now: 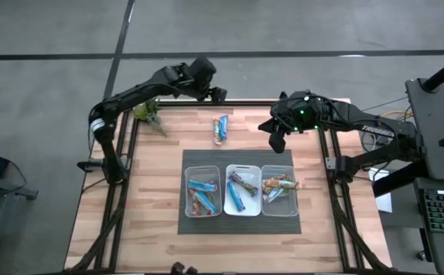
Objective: Pick and place Granola Bars by type
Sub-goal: Put the orange granola bar into the transparent bin
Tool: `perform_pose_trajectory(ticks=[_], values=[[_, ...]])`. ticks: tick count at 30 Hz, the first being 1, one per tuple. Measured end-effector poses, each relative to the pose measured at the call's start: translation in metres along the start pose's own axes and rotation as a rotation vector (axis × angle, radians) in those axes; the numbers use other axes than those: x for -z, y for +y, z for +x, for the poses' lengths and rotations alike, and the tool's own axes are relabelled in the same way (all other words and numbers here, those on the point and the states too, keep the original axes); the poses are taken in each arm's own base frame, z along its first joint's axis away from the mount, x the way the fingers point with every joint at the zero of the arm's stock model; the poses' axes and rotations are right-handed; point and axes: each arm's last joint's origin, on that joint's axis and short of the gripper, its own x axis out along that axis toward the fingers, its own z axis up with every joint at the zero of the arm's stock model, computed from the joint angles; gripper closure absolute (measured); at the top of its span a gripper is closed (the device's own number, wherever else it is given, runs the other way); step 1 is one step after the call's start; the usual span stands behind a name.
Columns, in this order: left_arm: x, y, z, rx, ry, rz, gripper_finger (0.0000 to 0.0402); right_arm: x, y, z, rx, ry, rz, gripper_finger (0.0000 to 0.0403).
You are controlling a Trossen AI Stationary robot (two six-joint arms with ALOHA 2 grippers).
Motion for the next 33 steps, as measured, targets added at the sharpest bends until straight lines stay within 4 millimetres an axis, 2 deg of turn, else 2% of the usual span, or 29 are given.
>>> perform_pose_trajectory(ticks=[6, 19, 23, 33], values=[[-0.008, 0.015, 0.039, -0.021, 0.138, -0.035, 0.0149, 0.004, -0.001, 0.000, 0.028, 0.043, 0.010, 0.0394], [0.007, 0.024, 0.103, -0.108, 0.290, -0.009, 0.0149, 0.006, -0.002, 0.000, 0.056, 0.058, 0.035, 0.0394], [0.009, 0.033, 0.124, -0.140, 0.325, -0.038, 0.0149, 0.006, -0.003, 0.000, 0.058, 0.058, 0.035, 0.0394], [0.016, 0.048, 0.154, -0.172, 0.403, -0.109, 0.0149, 0.006, -0.003, 0.000, 0.058, 0.058, 0.035, 0.0394]])
